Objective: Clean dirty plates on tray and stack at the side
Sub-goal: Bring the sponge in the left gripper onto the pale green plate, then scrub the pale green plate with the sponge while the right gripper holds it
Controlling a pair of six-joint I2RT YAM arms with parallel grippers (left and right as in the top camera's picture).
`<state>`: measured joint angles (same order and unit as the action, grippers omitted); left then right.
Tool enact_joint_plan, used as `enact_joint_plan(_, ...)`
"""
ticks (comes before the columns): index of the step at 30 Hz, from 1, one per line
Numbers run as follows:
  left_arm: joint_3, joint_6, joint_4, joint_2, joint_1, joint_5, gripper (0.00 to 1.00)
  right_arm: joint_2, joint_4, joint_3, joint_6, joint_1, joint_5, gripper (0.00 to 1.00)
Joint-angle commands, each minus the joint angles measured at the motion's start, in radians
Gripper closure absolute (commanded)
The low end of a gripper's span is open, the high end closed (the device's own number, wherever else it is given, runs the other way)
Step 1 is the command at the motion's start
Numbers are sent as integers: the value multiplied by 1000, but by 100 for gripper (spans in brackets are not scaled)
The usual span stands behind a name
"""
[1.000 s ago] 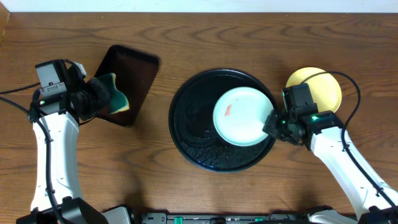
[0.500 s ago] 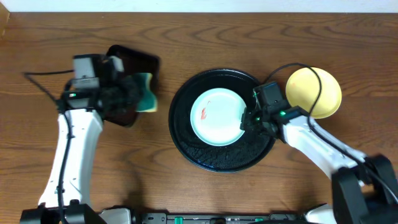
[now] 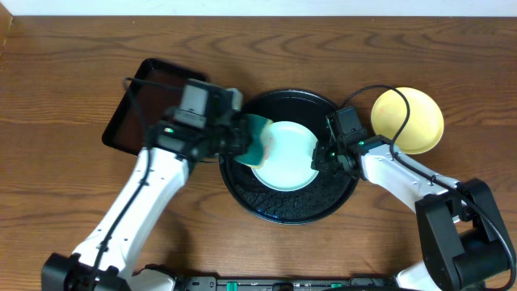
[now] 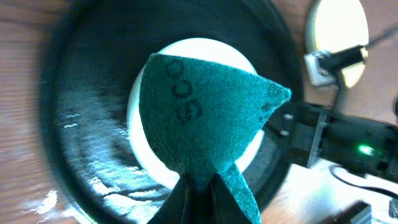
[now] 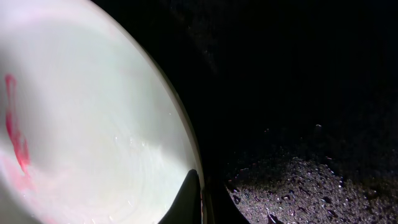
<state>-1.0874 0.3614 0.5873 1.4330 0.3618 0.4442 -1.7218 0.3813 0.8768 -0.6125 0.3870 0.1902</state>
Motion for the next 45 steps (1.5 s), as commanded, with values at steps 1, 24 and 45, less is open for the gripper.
enact_joint_plan(1, 8, 138, -35, 51, 77, -117, 92, -31, 13, 6, 23, 0, 3, 99)
enact_joint_plan(24, 8, 183, -229, 396, 242, -871, 92, -31, 61, 6, 36, 0, -2, 99)
enact_joint_plan(45, -55, 200, -283, 167, 246, -418, 92, -31, 74, 6, 53, 0, -9, 99)
